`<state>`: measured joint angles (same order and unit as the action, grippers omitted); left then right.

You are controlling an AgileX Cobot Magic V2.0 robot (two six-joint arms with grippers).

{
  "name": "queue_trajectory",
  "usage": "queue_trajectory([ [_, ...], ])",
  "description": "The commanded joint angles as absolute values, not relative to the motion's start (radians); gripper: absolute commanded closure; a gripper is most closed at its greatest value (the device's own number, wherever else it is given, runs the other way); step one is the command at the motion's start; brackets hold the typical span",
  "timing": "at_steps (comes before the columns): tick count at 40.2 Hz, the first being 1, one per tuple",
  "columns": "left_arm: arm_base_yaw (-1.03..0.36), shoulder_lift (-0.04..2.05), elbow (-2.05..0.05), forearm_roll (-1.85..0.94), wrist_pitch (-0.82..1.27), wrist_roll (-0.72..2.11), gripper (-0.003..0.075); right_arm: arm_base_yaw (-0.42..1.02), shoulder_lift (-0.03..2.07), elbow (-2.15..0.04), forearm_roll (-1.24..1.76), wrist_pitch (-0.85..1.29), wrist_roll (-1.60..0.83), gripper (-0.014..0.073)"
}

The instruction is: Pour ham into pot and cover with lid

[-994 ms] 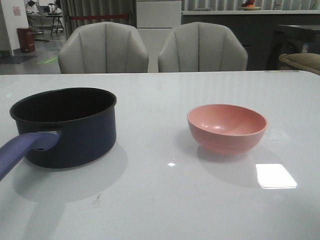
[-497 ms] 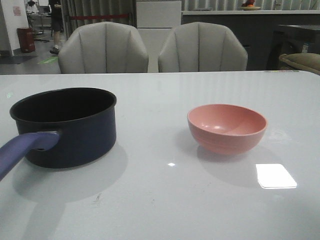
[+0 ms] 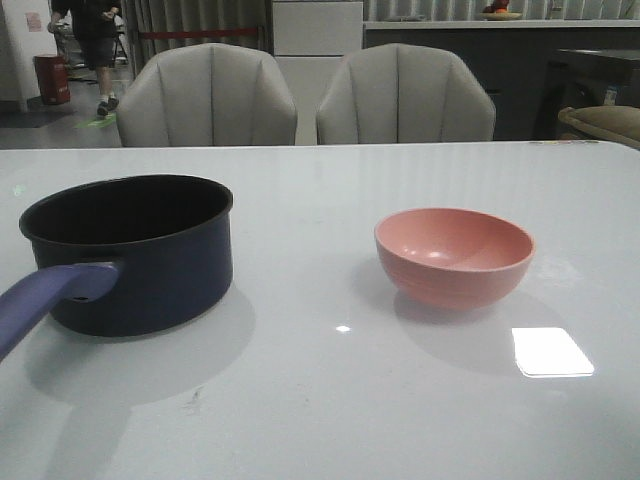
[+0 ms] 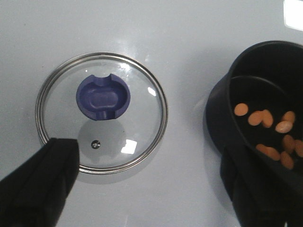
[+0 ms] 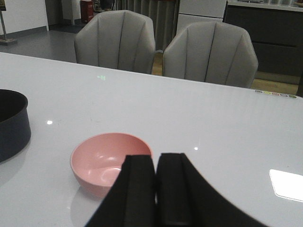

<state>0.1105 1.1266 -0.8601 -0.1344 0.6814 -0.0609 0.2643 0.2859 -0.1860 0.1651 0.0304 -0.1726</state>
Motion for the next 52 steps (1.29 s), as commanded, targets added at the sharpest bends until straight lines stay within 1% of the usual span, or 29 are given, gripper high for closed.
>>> queue_trajectory([
  [1, 0.113, 1.201, -0.924, -0.115, 0.647, -0.069, 0.0082, 0.264, 0.291, -0.213, 0.165, -0.049, -0.181, 0.0444],
  [11, 0.146, 1.415, -1.065, -0.093, 0.752, -0.069, 0.0082, 0.264, 0.291, -0.213, 0.165, -0.049, -0.181, 0.0444],
  [18, 0.183, 1.510, -1.146, -0.105, 0.798, -0.069, 0.0082, 0.264, 0.291, -0.213, 0.165, -0.049, -0.181, 0.0444],
  [28, 0.199, 1.640, -1.243, -0.101, 0.851, -0.069, 0.0082, 0.264, 0.291, -0.213, 0.165, -0.049, -0.181, 0.0444],
  [42, 0.206, 1.791, -1.376, -0.101, 0.950, -0.069, 0.0082, 0.264, 0.291, -0.213, 0.165, -0.049, -0.181, 0.0444],
  [52, 0.206, 1.852, -1.395, -0.101, 0.958, -0.069, 0.0082, 0.264, 0.291, -0.213, 0.165, -0.049, -0.181, 0.0444],
])
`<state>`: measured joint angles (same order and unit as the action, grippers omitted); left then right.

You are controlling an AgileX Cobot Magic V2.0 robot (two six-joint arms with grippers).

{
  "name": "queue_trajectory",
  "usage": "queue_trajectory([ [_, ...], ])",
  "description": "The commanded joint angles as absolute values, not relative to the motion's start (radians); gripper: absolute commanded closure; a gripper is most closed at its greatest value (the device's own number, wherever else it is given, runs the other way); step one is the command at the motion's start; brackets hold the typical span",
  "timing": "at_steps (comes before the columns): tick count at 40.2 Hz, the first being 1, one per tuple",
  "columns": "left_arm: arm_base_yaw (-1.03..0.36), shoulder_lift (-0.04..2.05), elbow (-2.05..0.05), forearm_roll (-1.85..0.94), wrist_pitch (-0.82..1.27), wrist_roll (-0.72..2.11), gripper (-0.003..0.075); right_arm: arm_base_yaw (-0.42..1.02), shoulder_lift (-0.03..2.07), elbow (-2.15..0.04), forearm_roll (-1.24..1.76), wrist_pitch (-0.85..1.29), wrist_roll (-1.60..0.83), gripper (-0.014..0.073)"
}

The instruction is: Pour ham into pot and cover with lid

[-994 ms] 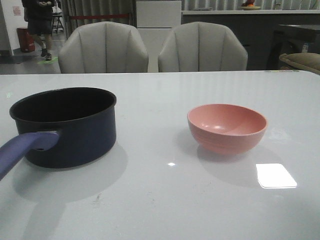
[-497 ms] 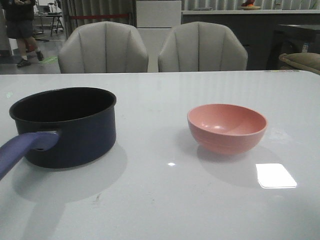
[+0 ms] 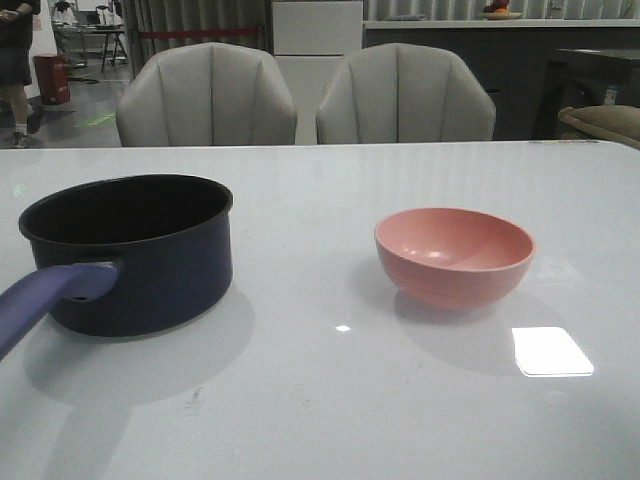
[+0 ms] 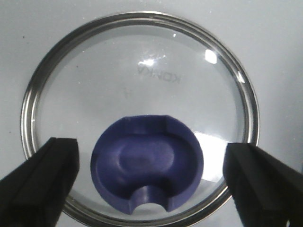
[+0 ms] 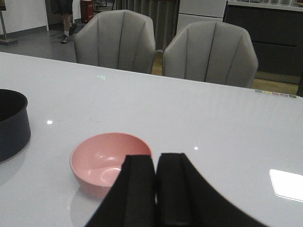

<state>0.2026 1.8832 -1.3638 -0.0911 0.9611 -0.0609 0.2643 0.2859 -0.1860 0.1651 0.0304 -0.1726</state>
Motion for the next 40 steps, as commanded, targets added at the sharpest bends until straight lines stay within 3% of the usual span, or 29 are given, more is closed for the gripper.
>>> queue_trajectory([
  [1, 0.206, 1.858, -1.395, -0.101, 0.958, -0.069, 0.0082, 0.264, 0.291, -0.213, 0.165, -0.049, -0.181, 0.0444],
  [18, 0.206, 1.892, -1.397, -0.093, 0.930, -0.069, 0.0087, 0.264, 0.291, -0.213, 0.165, -0.049, -0.181, 0.0444],
  [30, 0.206, 1.897, -1.397, -0.089, 0.930, -0.069, 0.0311, 0.264, 0.291, -0.213, 0.165, -0.049, -0.181, 0.0444],
  [40, 0.206, 1.897, -1.397, -0.089, 0.928, -0.063, 0.0317, 0.264, 0.291, -0.213, 0.165, -0.049, -0.181, 0.0444],
])
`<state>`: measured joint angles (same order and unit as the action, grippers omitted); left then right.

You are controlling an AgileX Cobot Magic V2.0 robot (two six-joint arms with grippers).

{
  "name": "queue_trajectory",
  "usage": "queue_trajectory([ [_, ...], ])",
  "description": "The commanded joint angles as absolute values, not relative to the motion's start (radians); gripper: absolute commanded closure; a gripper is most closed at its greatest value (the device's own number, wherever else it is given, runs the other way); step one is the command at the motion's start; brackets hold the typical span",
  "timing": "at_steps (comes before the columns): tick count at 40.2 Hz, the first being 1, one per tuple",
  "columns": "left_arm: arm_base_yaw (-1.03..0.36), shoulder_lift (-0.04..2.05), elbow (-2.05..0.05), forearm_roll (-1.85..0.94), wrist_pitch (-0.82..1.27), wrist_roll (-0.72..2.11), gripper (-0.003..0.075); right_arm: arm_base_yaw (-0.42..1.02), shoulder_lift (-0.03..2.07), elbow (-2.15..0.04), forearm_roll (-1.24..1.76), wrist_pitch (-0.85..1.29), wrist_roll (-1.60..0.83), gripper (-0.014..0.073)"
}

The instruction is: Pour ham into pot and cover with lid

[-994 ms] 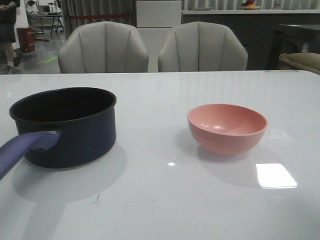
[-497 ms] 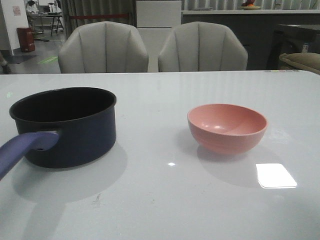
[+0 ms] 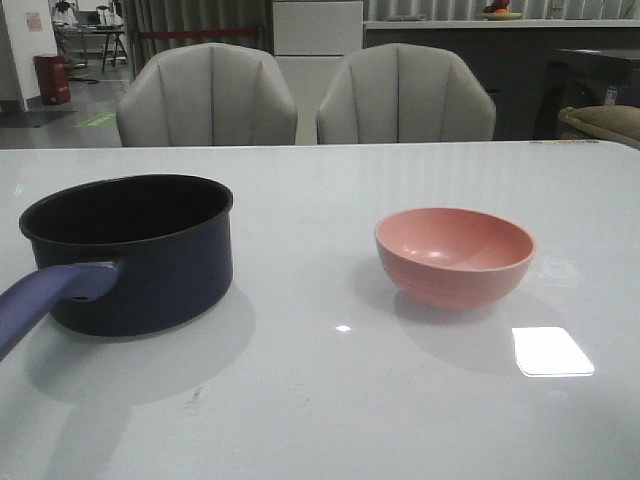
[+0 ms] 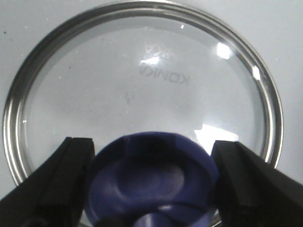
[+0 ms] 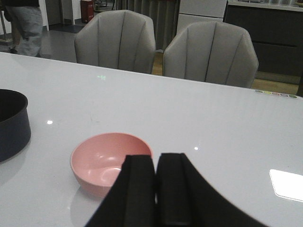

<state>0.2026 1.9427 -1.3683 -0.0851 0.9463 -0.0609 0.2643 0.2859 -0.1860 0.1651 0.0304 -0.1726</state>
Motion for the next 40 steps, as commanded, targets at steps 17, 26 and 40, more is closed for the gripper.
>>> queue_trajectory([
  [17, 0.206, 1.844, -1.399, -0.087, 0.906, -0.063, 0.0317, 0.264, 0.291, -0.213, 0.165, -0.049, -0.181, 0.0444],
  [26, 0.206, 1.794, -1.401, -0.087, 0.904, -0.063, 0.0317, 0.264, 0.291, -0.213, 0.165, -0.049, -0.181, 0.0444],
  [40, 0.150, 1.674, -1.560, -0.162, 0.980, -0.035, 0.0317, 0.264, 0.291, -0.213, 0.165, -0.049, -0.181, 0.0444],
])
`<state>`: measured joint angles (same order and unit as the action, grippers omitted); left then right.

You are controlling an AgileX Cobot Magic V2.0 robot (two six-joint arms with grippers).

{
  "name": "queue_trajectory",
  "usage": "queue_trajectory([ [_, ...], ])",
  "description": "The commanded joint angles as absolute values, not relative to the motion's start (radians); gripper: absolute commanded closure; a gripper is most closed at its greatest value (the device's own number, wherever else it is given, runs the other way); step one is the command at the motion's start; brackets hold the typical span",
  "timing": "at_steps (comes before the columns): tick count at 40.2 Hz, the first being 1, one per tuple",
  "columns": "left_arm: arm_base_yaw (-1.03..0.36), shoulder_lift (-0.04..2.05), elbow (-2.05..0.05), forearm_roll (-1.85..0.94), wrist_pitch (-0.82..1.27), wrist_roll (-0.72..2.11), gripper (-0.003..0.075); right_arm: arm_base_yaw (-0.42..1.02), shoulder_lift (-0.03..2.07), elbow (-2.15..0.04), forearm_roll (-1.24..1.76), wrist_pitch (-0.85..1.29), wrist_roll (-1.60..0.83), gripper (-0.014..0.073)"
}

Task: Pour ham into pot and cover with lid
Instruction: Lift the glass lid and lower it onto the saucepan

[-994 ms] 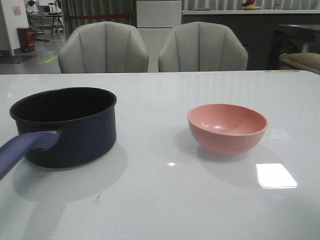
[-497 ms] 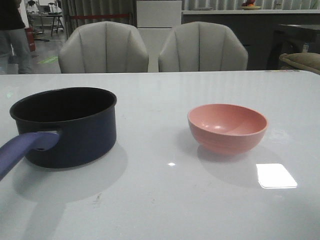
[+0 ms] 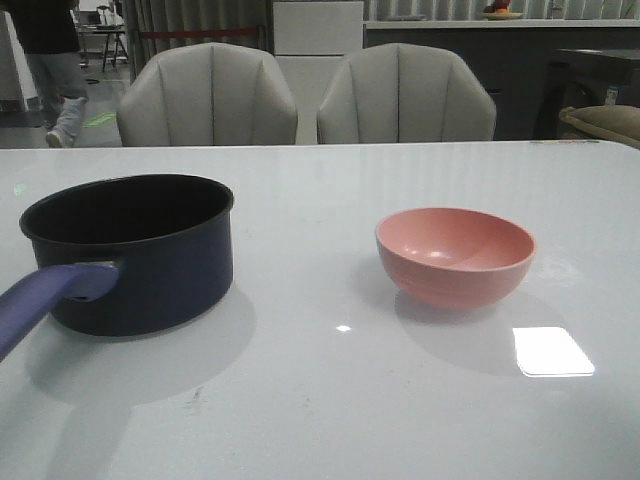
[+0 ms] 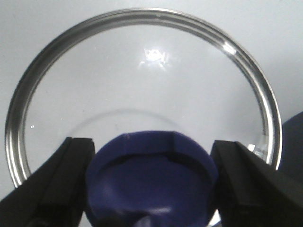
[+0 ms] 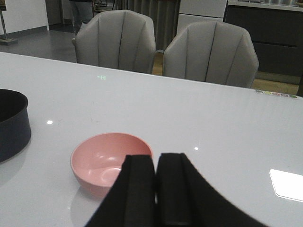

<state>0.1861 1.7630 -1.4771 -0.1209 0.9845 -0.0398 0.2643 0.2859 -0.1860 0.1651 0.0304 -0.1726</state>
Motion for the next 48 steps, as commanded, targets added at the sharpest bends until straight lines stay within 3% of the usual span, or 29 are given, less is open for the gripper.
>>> queue_trajectory([
  [1, 0.139, 1.669, -1.573, -0.162, 0.989, -0.033, 0.0317, 0.264, 0.291, -0.213, 0.165, -0.049, -0.181, 0.0444],
  [24, -0.256, 1.711, -1.660, -0.162, 1.071, -0.013, 0.0317, 0.264, 0.291, -0.213, 0.165, -0.049, -0.181, 0.0444],
  [48, -0.308, 1.805, -1.661, -0.134, 1.031, -0.013, 0.0317, 0.264, 0.291, -0.213, 0.165, -0.049, -0.181, 0.0444],
])
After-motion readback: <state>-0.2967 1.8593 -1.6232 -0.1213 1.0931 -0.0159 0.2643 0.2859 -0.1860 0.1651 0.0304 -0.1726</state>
